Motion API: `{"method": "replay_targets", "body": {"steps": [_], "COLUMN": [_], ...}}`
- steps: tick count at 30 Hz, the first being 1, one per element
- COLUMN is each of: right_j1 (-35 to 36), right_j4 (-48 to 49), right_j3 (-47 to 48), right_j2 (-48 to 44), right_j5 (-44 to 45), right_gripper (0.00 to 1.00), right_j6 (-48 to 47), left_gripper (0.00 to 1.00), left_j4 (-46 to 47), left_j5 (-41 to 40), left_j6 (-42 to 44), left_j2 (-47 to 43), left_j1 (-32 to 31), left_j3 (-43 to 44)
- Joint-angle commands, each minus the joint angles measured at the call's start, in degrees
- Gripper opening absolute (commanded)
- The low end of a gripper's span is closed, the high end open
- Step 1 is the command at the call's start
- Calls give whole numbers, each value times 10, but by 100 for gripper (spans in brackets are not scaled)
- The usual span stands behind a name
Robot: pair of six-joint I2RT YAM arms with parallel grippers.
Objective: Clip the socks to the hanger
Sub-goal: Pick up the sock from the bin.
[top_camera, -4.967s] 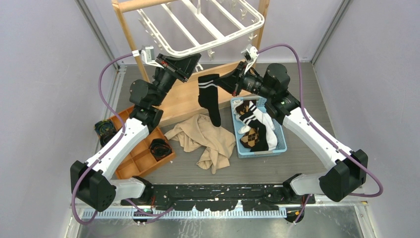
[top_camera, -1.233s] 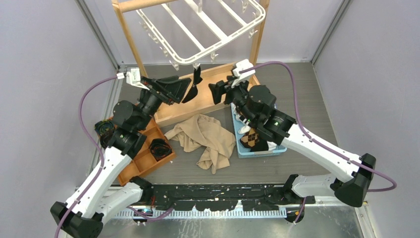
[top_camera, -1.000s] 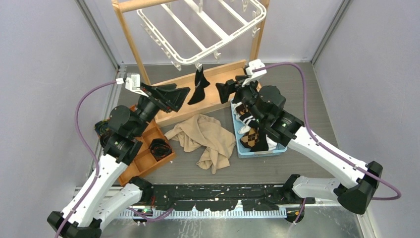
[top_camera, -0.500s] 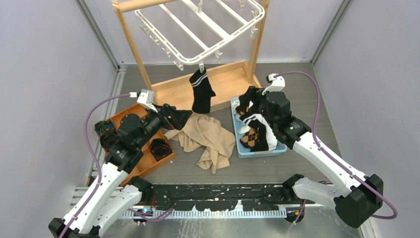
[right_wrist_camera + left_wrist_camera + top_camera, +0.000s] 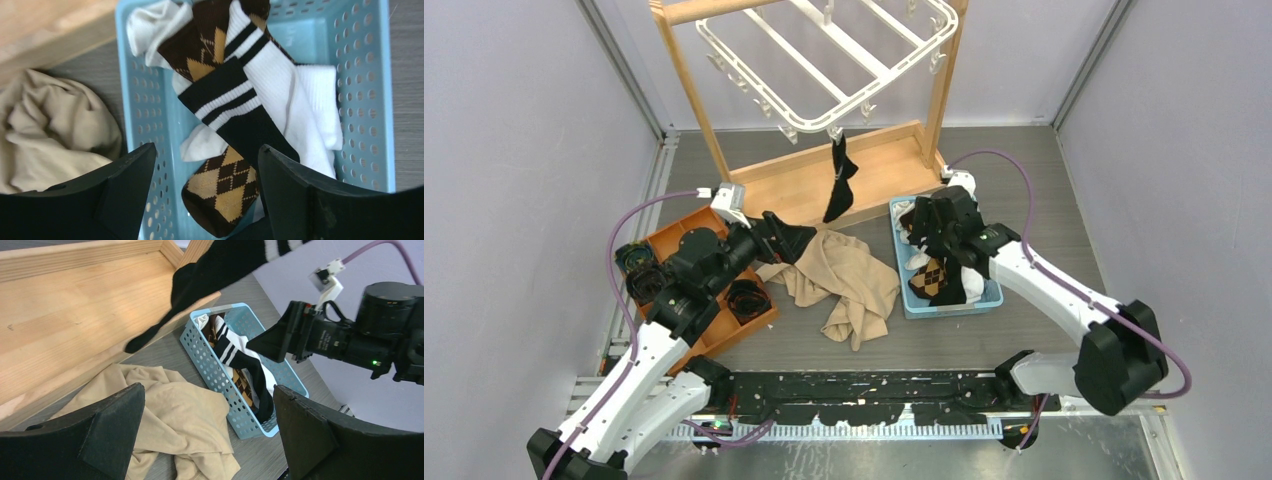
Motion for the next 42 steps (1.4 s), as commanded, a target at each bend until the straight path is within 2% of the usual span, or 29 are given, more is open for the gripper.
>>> {"method": "replay_targets", "body": {"steps": [1,9,21,25,26,29,33,37,42], "right_j1": [-13,-27,-27,-27,-27,-27,-28,-27,-27], "right_j4": [-21,-28,-74,-82,-83,-82,-71,-74,-72], "right_j3": [45,97,171,173,173,173,165,155,131], "right_j2": [39,137,252,270,272,268,229,175,90], "right_j5": [-16,-37,-64,-63,-62,-67,-74,-81,-110], "right_gripper": [74,61,56,51,47,30,15,8,6], "right_j6": [-22,-79,-129,-135,-135,-135,-133,-128,-129], "left_gripper": [100,98,96,95,95,94,92,90,90], "left_j4": [36,34,24,25,25,27,29,39,81], "left_j5": [-9,-10,-9,-9,-8,-4,4,14,44], "left_j6": [14,26,42,45,47,50,58,64,72], "left_j2": [-4,-8,-9,-7,-5,0,8,14,15], "left_j1": [2,2,2,2,2,2,2,2,2], "left_j3": [-1,-1,1,1,1,4,10,12,4]}}
